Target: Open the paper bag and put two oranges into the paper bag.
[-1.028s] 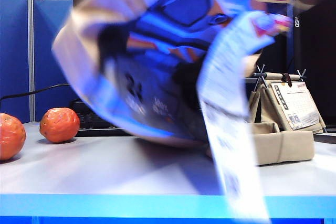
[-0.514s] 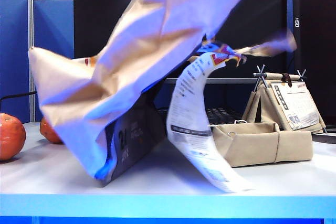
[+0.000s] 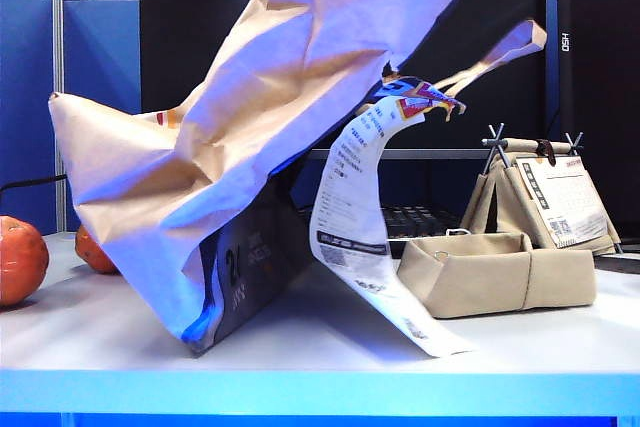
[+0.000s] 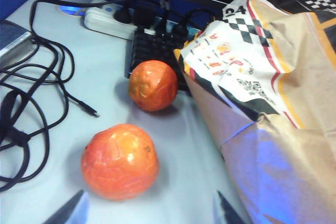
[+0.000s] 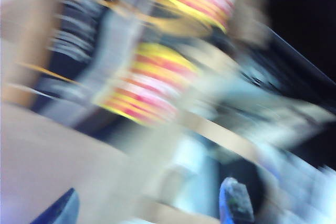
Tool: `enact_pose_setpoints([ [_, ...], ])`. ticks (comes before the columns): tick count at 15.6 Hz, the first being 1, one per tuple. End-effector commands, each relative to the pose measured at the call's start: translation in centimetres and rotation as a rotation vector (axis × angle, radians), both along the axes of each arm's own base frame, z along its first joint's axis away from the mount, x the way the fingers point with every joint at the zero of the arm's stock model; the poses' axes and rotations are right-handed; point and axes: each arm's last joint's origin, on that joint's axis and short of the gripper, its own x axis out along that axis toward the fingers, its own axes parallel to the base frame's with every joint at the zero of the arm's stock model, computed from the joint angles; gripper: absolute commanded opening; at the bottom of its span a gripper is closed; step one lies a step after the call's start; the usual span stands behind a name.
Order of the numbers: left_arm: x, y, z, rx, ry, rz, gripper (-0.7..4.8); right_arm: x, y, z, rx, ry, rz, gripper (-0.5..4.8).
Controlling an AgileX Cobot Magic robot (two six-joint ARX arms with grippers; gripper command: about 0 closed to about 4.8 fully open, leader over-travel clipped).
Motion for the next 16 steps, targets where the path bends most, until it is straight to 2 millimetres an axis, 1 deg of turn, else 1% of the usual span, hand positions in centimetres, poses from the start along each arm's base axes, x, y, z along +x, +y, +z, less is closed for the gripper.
enact_pose_setpoints([
  [1, 0.0, 0.1, 0.3, 0.021, -0.028, 0.035, 3.1, -1.2, -2.3, 2.3, 0.026, -0.169, -0.14, 3.42],
  [2, 0.1, 0.2, 0.5, 0.028, -0.044, 0.061, 3.12, -1.8, -3.2, 3.4, 0.083, -0.194, -0.148, 3.41],
  [3, 0.1, 0.3, 0.6, 0.044, -0.052, 0.095, 3.27, -2.5, -4.4, 4.5, 0.13, -0.22, -0.155, 3.4],
  [4, 0.1, 0.4, 0.5, 0.054, -0.043, 0.139, 3.64, -3.3, -5.7, 5.4, 0.162, -0.238, -0.157, 3.34],
  [5, 0.3, 0.4, 0.2, 0.062, -0.011, 0.146, 4.25, -5.0, -8.3, 7.0, 0.206, -0.278, -0.173, 3.34],
  [6, 0.7, 0.3, 0.0, 0.066, 0.017, 0.137, 4.77, -6.2, -10.3, 7.9, 0.225, -0.299, -0.185, 3.34],
  [7, 1.2, 0.2, 0.0, 0.068, 0.032, 0.13, 4.79, -7.2, -12.0, 8.5, 0.259, -0.318, -0.194, 3.34],
  [8, 1.9, 0.0, 0.1, 0.062, 0.029, 0.105, 4.79, -8.7, -14.2, 9.5, 0.333, -0.344, -0.202, 3.34],
  [9, 2.9, -0.1, 0.5, 0.054, 0.011, 0.092, 4.79, -10.5, -17.1, 10.4, 0.407, -0.38, -0.207, 3.33],
  [10, 3.6, -0.3, 0.8, 0.05, 0.009, 0.073, 4.79, -11.3, -18.4, 10.7, 0.444, -0.396, -0.212, 3.33],
  [11, 4.6, -0.5, 1.1, 0.053, 0.038, 0.057, 4.79, -12.4, -20.1, 11.0, 0.499, -0.4, -0.197, 3.33],
  [13, 6.6, -0.8, 1.2, 0.099, 0.134, 0.046, 4.79, -13.5, -21.5, 10.7, 0.593, -0.359, -0.165, 3.33],
  [14, 8.2, -1.0, 0.7, 0.132, 0.221, 0.039, 4.79, -13.8, -21.9, 9.7, 0.635, -0.327, -0.184, 3.32],
  [16, 10.0, -1.2, 0.0, 0.151, 0.313, 0.036, 4.79, -13.4, -22.0, 7.0, 0.559, -0.297, -0.251, 3.0],
])
